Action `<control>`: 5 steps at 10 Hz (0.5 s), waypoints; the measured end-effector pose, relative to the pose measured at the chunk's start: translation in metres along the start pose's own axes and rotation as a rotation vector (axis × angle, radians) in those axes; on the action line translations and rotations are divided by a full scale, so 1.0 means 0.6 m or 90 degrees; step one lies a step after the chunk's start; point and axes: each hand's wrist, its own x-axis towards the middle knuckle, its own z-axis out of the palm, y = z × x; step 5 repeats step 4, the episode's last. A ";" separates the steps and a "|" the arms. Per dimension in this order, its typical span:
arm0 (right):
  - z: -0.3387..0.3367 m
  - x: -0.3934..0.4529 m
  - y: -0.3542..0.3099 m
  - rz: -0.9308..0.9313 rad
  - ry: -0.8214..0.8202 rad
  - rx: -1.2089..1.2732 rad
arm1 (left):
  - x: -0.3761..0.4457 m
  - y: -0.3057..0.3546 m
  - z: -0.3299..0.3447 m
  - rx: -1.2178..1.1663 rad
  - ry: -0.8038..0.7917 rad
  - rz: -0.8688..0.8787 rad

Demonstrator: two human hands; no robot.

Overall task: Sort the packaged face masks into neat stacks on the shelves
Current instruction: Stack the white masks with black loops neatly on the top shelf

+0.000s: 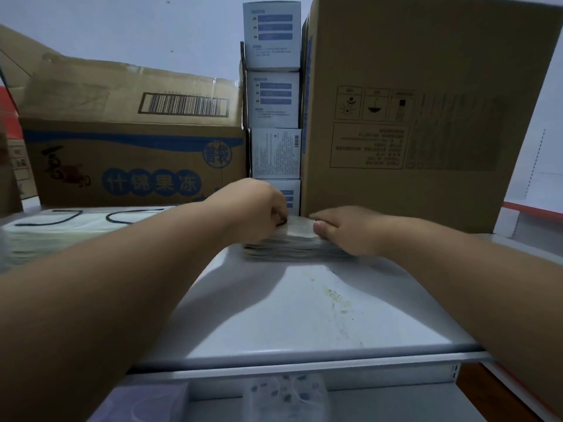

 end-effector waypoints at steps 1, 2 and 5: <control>0.005 -0.001 -0.001 -0.010 -0.004 -0.021 | -0.006 0.009 0.003 0.031 -0.049 0.000; 0.001 0.000 -0.003 -0.006 -0.019 -0.057 | -0.008 0.011 0.002 0.054 -0.058 0.007; -0.032 -0.014 -0.022 -0.022 0.104 -0.049 | -0.026 0.002 -0.019 -0.006 0.020 -0.028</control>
